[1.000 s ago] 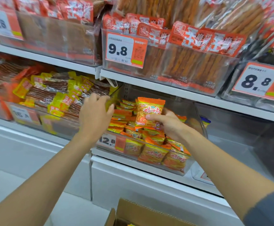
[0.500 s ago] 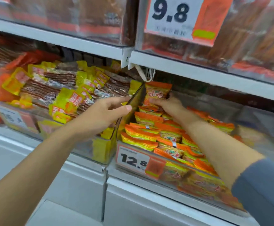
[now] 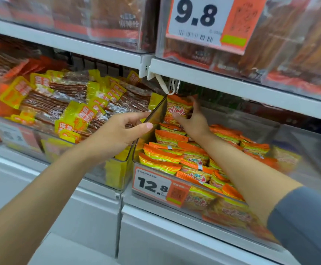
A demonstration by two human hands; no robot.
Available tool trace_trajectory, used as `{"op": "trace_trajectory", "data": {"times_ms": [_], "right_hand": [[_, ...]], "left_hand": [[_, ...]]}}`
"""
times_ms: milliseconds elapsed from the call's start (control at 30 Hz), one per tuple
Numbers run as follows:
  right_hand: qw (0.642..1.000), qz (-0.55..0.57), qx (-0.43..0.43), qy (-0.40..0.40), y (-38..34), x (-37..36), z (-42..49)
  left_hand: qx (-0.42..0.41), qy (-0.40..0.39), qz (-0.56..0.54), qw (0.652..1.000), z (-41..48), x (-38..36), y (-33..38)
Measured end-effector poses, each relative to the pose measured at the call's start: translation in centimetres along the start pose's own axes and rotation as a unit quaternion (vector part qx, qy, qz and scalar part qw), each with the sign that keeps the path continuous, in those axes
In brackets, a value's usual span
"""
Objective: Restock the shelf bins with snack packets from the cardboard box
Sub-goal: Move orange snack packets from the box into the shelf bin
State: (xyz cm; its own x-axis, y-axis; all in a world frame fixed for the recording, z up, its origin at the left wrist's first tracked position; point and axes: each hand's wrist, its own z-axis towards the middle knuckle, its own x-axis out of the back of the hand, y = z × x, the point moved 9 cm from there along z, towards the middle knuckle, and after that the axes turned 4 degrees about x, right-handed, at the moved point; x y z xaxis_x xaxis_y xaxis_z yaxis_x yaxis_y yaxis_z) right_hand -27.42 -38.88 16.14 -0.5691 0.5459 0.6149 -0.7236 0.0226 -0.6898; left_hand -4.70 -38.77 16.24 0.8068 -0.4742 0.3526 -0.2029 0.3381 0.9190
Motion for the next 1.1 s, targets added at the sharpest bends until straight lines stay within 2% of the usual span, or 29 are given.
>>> {"op": "trace_trajectory", "data": {"times_ms": [167,267,367,467,533,600,700,833,933,1033,1100], "right_hand": [[0.996,0.055,-0.057,-0.037,0.5,0.0,0.0],[0.996,0.051,-0.063,-0.031,-0.1,0.6,-0.7],[0.997,0.003,-0.06,-0.043,-1.1,1.6,-2.4],[0.996,-0.058,-0.05,-0.043,-2.1,3.8,-5.4],[0.995,-0.102,0.007,-0.017,-3.6,6.3,-8.1],[0.989,-0.14,0.045,-0.014,-4.7,8.5,-11.1],[0.989,-0.135,0.066,-0.007,-5.1,11.9,-16.5],[0.992,-0.098,0.068,-0.046,-2.6,14.1,-25.8],[0.982,-0.105,-0.013,-0.157,3.4,13.2,-33.7],[0.943,-0.115,-0.099,-0.297,10.1,11.3,-41.6],[0.923,-0.106,-0.134,-0.346,13.4,9.7,-45.4]], "left_hand": [[0.0,0.004,0.006,1.0,0.0,0.0,0.0],[-0.015,0.031,0.008,0.999,-0.3,0.2,0.4],[-0.038,0.133,0.014,0.99,-1.3,1.3,0.9],[-0.045,0.248,0.068,0.965,-4.0,1.7,2.2],[-0.061,0.259,0.117,0.957,-6.1,0.4,4.5],[-0.057,0.215,0.13,0.966,-7.6,-2.0,6.1],[-0.002,0.106,0.132,0.986,-9.8,-7.1,7.0],[0.069,-0.05,0.163,0.983,-15.0,-15.3,5.3],[0.107,-0.14,0.161,0.971,-19.6,-20.6,2.1],[0.157,-0.184,0.177,0.954,-23.4,-23.5,-2.2],[0.188,-0.209,0.191,0.941,-25.0,-24.6,-4.9]]}}
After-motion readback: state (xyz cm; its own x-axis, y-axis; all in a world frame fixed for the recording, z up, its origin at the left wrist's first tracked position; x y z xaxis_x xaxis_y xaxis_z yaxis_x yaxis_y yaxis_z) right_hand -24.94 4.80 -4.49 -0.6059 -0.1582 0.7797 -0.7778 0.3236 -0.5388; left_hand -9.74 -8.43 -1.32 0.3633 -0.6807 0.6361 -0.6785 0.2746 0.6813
